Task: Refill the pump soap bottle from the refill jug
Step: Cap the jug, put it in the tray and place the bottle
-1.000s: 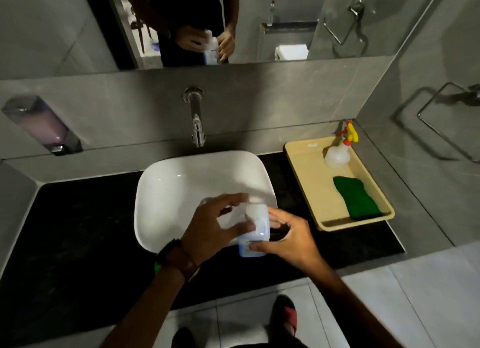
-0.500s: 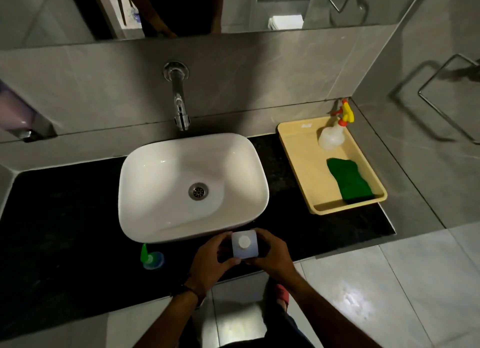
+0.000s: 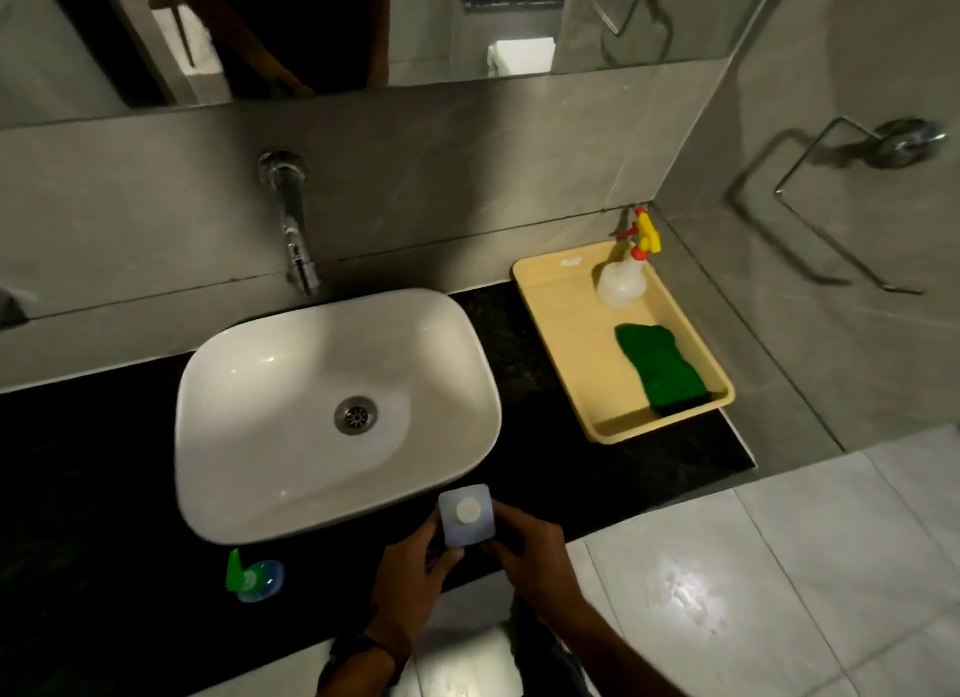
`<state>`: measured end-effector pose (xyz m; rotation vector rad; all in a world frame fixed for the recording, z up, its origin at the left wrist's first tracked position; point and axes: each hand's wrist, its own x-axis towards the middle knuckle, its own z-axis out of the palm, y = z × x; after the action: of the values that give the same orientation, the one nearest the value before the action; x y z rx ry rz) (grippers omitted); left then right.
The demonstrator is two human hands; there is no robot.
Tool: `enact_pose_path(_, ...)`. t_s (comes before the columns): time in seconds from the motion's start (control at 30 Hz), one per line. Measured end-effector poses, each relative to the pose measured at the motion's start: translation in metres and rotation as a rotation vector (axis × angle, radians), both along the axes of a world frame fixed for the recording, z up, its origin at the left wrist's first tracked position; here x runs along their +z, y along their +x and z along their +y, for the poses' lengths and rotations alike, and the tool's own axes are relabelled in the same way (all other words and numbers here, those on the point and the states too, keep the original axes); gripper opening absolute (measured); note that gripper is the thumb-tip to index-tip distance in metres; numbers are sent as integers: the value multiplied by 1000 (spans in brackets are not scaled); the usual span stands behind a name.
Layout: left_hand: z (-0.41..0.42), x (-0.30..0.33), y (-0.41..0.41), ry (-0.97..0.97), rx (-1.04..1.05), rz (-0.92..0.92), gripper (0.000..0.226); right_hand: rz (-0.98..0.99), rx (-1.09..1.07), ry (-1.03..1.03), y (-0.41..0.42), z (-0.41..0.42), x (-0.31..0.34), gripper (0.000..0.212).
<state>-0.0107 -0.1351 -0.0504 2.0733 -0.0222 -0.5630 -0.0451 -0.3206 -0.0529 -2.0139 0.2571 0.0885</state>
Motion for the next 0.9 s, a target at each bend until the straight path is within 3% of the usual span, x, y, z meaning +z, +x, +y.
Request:
enact_pose_path(0.07, -14, 10, 5, 30, -54, -47, 53, -56, -18, 11, 3, -8, 14, 37)
enact_pose_path(0.27, -92, 60, 45, 47, -172, -250, 55, -130, -125, -99, 24, -87, 47, 41)
enact_pose_path(0.4, -156, 87, 106, 165, -133, -456, 56, -312, -183, -231, 88, -155, 71, 32)
enact_pose_path(0.47, -186, 93, 148, 173, -110, -567, 49, -300, -145, -205, 132, -185, 81, 29)
enact_pose_path(0.63, -251, 77, 246, 228, -30, -525, 28, -177, -142, -264, 240, -237, 79, 31)
enact_pose_path(0.77, -288, 54, 296, 267, 74, -375, 24, -178, -218, -150, 299, -252, 54, 20)
enact_pose_path(0.9, -308, 32, 324, 278, 74, -425, 20, -110, -209, -131, 332, -263, 29, 22)
